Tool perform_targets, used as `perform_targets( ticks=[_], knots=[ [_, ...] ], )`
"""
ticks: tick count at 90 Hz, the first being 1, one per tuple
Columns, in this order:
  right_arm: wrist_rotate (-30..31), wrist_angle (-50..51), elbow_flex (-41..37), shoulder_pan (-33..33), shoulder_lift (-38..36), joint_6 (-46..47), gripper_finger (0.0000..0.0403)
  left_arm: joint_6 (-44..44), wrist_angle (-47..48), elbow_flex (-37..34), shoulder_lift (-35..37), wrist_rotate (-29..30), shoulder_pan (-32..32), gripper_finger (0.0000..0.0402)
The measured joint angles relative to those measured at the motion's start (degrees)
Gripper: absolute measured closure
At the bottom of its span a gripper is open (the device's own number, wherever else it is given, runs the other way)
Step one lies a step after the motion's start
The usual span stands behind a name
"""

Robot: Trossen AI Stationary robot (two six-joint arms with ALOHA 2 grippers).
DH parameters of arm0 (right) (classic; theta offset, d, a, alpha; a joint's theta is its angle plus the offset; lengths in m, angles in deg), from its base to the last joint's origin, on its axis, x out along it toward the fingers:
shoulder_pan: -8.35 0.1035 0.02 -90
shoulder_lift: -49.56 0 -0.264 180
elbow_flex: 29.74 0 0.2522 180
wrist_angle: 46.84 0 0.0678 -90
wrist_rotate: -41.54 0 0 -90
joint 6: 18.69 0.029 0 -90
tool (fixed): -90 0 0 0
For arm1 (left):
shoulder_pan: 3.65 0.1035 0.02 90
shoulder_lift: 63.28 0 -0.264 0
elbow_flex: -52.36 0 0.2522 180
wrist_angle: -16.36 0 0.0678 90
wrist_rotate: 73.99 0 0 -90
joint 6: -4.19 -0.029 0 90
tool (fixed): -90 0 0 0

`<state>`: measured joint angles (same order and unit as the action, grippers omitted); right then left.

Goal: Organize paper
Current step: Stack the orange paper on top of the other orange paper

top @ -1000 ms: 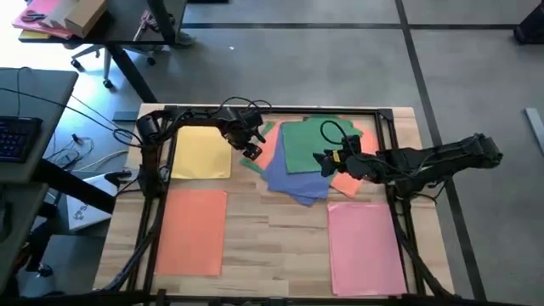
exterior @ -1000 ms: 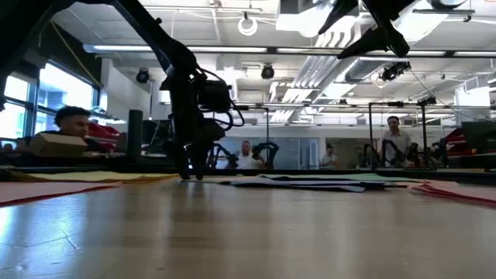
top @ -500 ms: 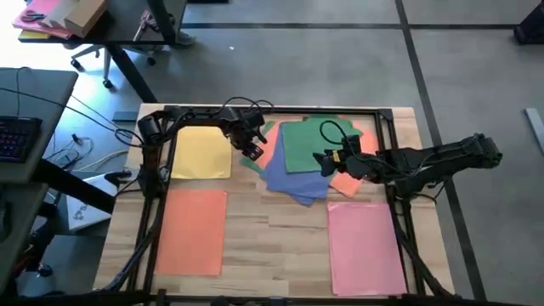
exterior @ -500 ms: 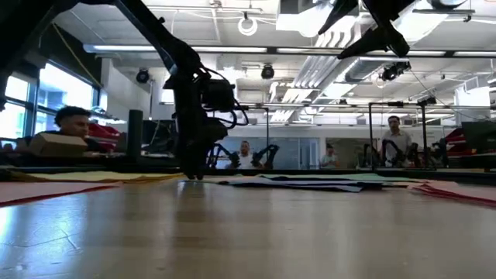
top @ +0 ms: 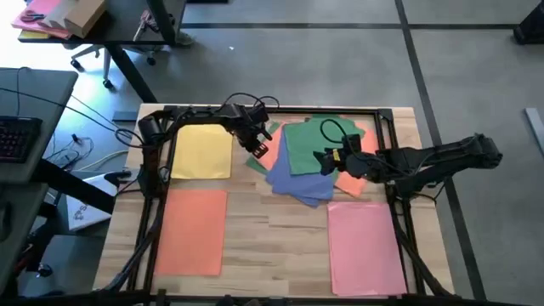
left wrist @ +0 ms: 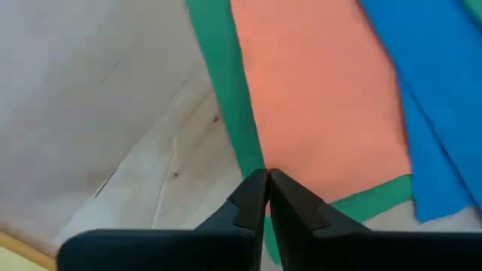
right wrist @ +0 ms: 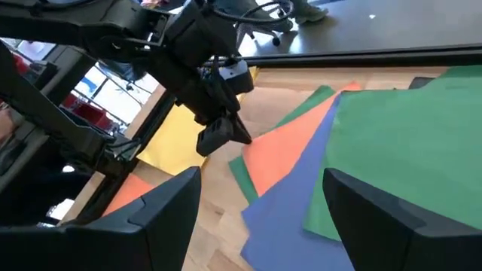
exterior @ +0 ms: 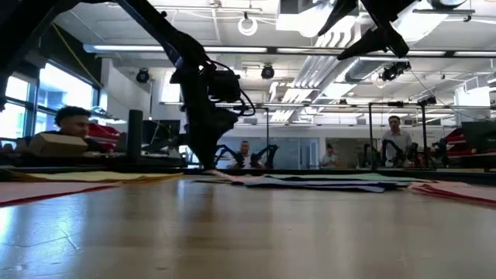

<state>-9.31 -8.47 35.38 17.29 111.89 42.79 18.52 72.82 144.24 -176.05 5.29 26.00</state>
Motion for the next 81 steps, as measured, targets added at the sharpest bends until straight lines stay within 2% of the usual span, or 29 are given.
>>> perform_targets(
  ticks=[19,37,57,63,81],
  knots=[
    [-0.24,-0.01,0.00,-0.03,0.00,0.00,0.0139,0.44,-0.54,1.12,0.02,-7.64,-0.29,0.0400],
    [-0.32,-0.01,0.00,-0.03,0.00,0.00,0.0139,3.84,-0.36,1.12,0.02,-8.59,-1.36,0.0401],
    [-0.34,-0.01,0.00,-0.03,0.00,-0.34,0.0139,12.49,-0.66,1.12,0.06,-8.75,-2.08,0.0398],
    [-0.35,-0.01,0.00,-0.09,0.00,-0.44,0.0139,12.87,-1.15,1.12,-0.11,-9.50,-2.08,0.0387],
    [-0.72,-0.03,0.00,-0.29,0.00,-0.44,0.0139,15.77,-5.19,-0.07,-1.21,-16.98,-1.92,0.0327]
  ],
)
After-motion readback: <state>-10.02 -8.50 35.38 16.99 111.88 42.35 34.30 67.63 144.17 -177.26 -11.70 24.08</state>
